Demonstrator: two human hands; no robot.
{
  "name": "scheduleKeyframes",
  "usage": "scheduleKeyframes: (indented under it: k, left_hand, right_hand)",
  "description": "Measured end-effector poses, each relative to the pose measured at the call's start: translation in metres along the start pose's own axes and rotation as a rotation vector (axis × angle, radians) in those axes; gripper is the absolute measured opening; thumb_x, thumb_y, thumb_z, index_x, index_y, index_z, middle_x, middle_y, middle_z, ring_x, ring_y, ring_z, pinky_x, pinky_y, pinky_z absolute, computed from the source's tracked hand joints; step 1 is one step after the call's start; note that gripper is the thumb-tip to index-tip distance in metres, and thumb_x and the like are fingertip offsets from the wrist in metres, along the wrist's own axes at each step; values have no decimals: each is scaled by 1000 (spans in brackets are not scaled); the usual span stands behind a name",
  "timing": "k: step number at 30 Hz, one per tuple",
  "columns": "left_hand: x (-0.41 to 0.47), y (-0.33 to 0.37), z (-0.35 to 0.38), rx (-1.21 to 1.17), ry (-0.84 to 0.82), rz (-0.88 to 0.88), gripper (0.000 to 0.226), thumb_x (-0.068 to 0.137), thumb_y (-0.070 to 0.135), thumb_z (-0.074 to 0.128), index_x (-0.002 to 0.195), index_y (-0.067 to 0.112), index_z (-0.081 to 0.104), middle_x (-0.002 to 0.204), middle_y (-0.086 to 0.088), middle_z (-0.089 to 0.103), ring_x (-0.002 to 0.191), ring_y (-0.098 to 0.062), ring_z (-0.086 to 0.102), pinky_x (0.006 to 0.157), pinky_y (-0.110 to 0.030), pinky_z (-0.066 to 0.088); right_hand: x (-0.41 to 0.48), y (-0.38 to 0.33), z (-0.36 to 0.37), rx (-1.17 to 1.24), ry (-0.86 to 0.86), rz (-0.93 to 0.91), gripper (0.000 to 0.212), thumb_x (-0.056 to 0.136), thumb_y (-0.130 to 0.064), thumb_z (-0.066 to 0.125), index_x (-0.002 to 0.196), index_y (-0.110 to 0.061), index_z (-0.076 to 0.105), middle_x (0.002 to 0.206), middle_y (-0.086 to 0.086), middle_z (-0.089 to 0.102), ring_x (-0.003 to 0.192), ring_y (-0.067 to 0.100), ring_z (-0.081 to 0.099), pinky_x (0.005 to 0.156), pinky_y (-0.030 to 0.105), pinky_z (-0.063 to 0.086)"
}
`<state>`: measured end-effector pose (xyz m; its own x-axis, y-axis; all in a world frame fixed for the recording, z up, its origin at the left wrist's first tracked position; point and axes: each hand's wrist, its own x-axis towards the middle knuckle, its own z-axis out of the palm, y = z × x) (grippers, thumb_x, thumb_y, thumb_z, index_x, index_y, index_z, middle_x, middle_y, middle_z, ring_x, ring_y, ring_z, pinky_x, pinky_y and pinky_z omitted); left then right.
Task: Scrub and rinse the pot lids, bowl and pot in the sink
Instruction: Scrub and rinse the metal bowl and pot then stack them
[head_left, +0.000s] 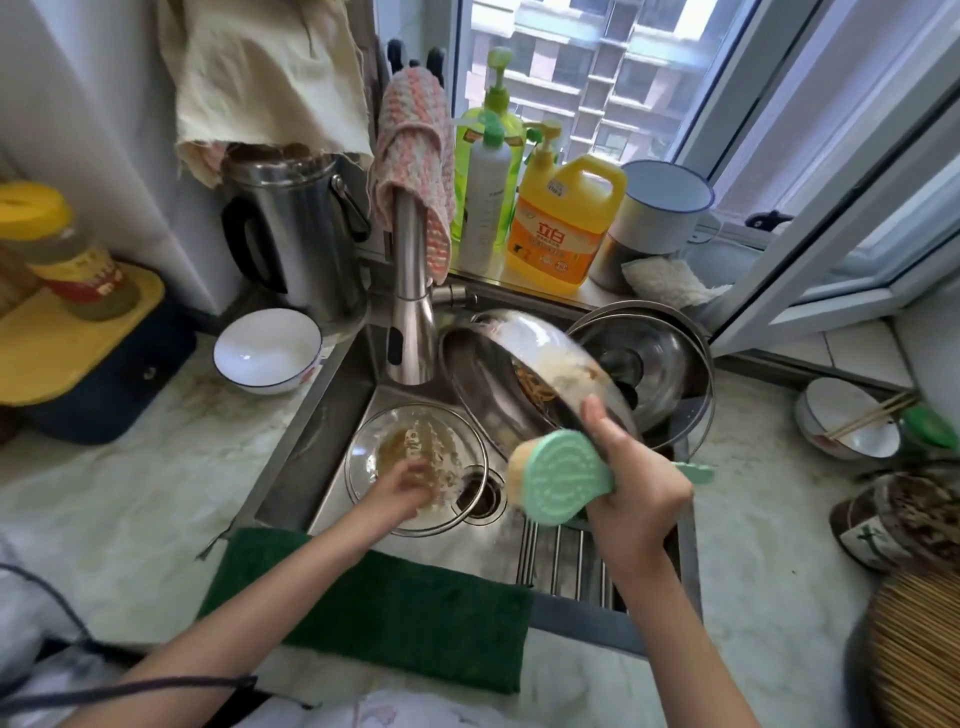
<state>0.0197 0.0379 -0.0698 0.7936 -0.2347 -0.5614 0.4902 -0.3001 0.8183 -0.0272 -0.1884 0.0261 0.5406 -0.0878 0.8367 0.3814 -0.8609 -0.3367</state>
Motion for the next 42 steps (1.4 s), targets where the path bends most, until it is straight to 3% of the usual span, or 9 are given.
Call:
scheduleKeyframes:
  k: [5,8,12,17,22,26,30,35,42]
  left_hand:
    - [-21,13,14,-397,-320,-344,58,81,48,61,127,18,43,131,-23,50,108,-36,62,86,-40,55]
    - [-33,23,16,-425,-387,-348,35,94,35,50,119,11,50,113,-22,65,102,-33,66,83,-38,56]
    - [-39,22,1,-537,-167,-349,27,89,-7,40,113,-8,52,89,-22,72,84,-33,71,77,-36,58]
    - [-45,11,-31,-419,105,-396,25,85,-12,43,104,-5,57,65,-13,71,68,-26,68,48,-29,56]
    - [-58,9,-50,-441,190,-436,21,84,-13,42,97,-4,56,60,-14,69,56,-24,67,46,-31,56]
    - [-60,22,-54,-491,188,-422,23,83,-14,41,97,-1,54,61,-15,69,51,-22,68,44,-30,55]
    - [-60,30,-53,-442,195,-412,19,86,-11,42,88,1,57,57,-8,69,50,-16,67,48,-28,56]
    - [-56,25,-54,-440,208,-438,23,88,-10,39,91,2,59,57,-7,69,50,-16,66,46,-27,54]
    - [-52,22,-51,-393,191,-473,21,87,-9,42,93,-1,61,60,-9,70,52,-19,67,45,-25,53]
  right_hand:
    - [23,-2,13,218,183,952,33,76,10,57,66,-22,54,61,-5,51,55,11,47,51,30,40]
    - [18,2,19,306,118,1147,26,78,8,55,68,-16,53,67,5,56,59,16,51,57,28,43]
    - [7,3,24,320,-271,1044,5,91,-12,60,89,-16,59,77,-4,62,63,1,57,54,14,46]
    - [34,39,50,-160,-813,772,14,90,-17,51,78,-15,59,73,3,63,67,24,58,54,31,39]
    - [85,69,148,62,-1083,954,27,96,-21,42,81,-7,60,67,7,56,53,24,51,49,30,42]
    - [127,77,228,-11,-1096,758,25,94,-13,43,108,-1,60,94,15,65,80,30,63,66,37,50]
    - [132,96,288,67,-1137,779,29,97,-13,40,112,7,54,72,15,59,53,26,55,50,36,47]
    - [121,114,320,-21,-1261,636,10,86,-5,55,95,-1,51,70,17,57,54,28,55,50,34,49]
    - [107,170,367,-26,-1355,601,22,71,-11,58,88,0,66,83,20,70,61,29,65,58,45,58]
